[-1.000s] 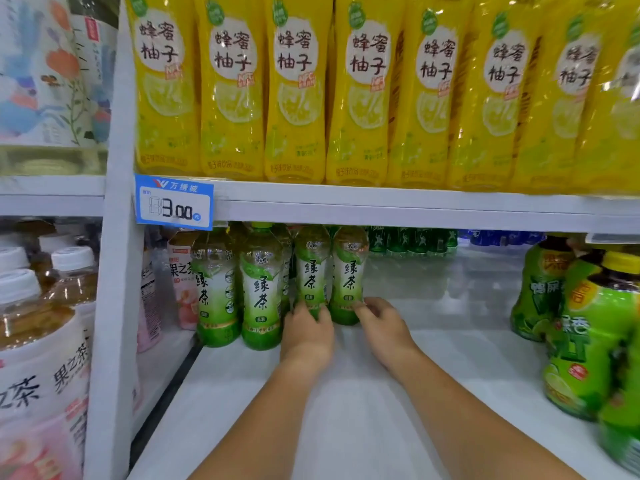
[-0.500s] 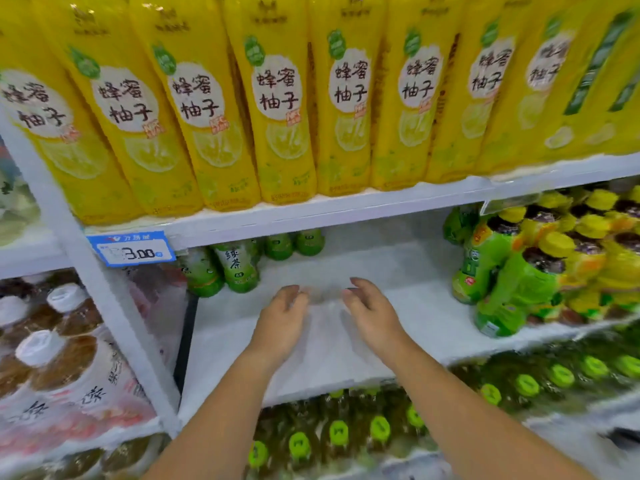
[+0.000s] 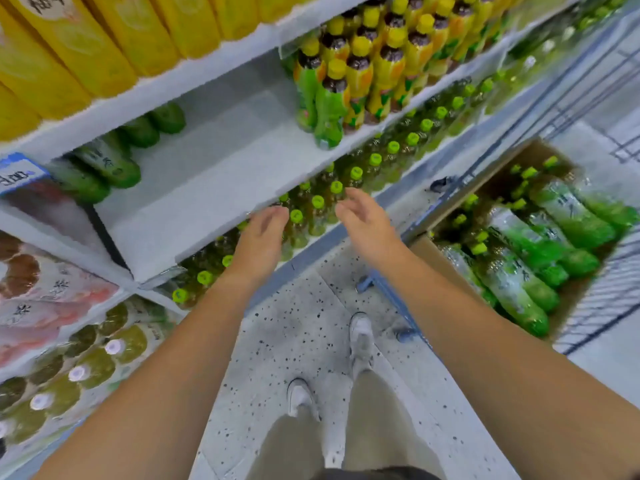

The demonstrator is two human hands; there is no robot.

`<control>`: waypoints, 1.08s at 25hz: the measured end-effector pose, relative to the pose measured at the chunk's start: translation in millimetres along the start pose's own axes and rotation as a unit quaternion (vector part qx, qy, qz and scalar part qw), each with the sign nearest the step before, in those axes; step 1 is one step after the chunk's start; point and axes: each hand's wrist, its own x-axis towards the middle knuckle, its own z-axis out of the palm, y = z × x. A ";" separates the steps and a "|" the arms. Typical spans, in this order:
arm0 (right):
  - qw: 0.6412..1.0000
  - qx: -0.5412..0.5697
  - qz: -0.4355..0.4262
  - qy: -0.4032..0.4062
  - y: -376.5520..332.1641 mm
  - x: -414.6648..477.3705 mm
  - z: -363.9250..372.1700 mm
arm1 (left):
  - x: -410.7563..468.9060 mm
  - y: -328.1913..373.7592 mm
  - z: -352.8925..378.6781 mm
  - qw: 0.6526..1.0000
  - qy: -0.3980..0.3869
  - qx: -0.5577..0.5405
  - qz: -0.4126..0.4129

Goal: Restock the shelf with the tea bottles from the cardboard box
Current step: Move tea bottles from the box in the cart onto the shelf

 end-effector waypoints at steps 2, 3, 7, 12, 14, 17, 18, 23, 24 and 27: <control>0.998 0.026 0.025 0.048 21.7 -36.6 -32.8 | -21.6 3.4 38.9 0.999 -0.049 0.005 0.001; 0.996 0.030 0.040 0.069 35.0 -51.4 -47.3 | -31.6 5.2 58.8 0.998 -0.064 0.012 0.005; 0.981 0.056 0.098 0.156 90.6 -100.6 -107.0 | -60.2 11.0 145.7 0.988 -0.151 0.019 0.001; 0.955 0.103 0.150 0.233 138.6 -138.2 -191.6 | -79.9 28.1 249.5 0.967 -0.243 0.072 -0.023; 0.951 0.092 0.166 0.246 154.8 -143.5 -224.6 | -82.3 38.1 287.6 0.964 -0.246 0.096 -0.037; 0.952 0.057 0.180 0.241 173.4 -137.1 -277.4 | -80.1 54.1 346.4 0.959 -0.252 0.096 -0.086; 0.955 0.041 0.182 0.232 176.4 -131.6 -293.0 | -76.3 56.9 362.8 0.961 -0.237 0.095 -0.107; 0.968 -0.058 0.168 0.176 186.7 -83.8 -349.2 | -47.2 51.7 418.3 0.958 -0.169 0.145 -0.181; 0.970 -0.079 0.157 0.167 188.0 -72.4 -357.1 | -43.1 46.2 426.2 0.953 -0.163 0.140 -0.214; 0.965 -0.166 0.137 0.149 190.0 -38.2 -373.8 | -34.3 27.4 443.0 0.948 -0.125 0.104 -0.274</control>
